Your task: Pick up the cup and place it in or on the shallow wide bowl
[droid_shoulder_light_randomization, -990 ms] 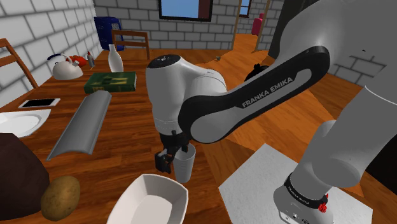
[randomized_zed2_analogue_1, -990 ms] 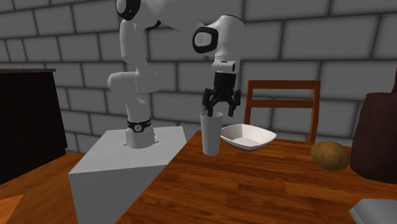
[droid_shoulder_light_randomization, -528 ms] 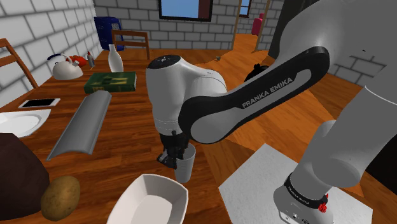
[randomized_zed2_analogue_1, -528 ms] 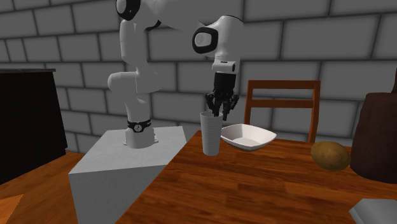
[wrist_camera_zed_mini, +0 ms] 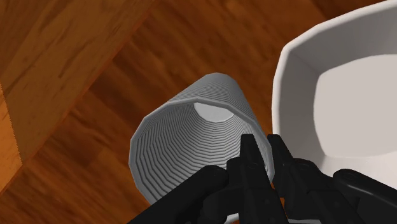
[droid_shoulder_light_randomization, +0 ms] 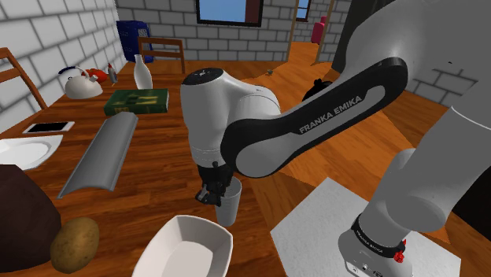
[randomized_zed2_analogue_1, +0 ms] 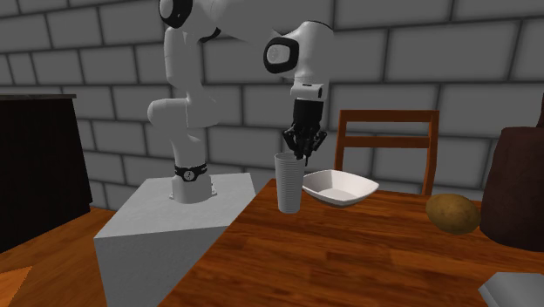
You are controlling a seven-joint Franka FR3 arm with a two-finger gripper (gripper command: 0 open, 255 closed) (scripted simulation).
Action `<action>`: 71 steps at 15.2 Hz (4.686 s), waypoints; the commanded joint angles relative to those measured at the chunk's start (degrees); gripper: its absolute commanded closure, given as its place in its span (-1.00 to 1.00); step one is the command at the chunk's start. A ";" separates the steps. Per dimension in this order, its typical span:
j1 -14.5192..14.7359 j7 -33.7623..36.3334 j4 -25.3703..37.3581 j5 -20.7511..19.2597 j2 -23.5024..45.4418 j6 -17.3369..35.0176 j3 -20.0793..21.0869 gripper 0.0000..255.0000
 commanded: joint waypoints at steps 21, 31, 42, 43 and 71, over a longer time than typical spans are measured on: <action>0.11 -3.43 11.19 3.09 -6.16 -16.37 -2.20 1.00; 2.75 8.34 27.63 -1.84 4.16 -24.60 4.83 1.00; 9.77 20.55 41.28 -10.82 18.16 -28.95 9.44 1.00; 9.66 20.55 40.41 -10.78 18.07 -28.15 9.42 1.00; 9.22 22.33 27.16 -12.55 19.79 -13.83 8.63 -1.00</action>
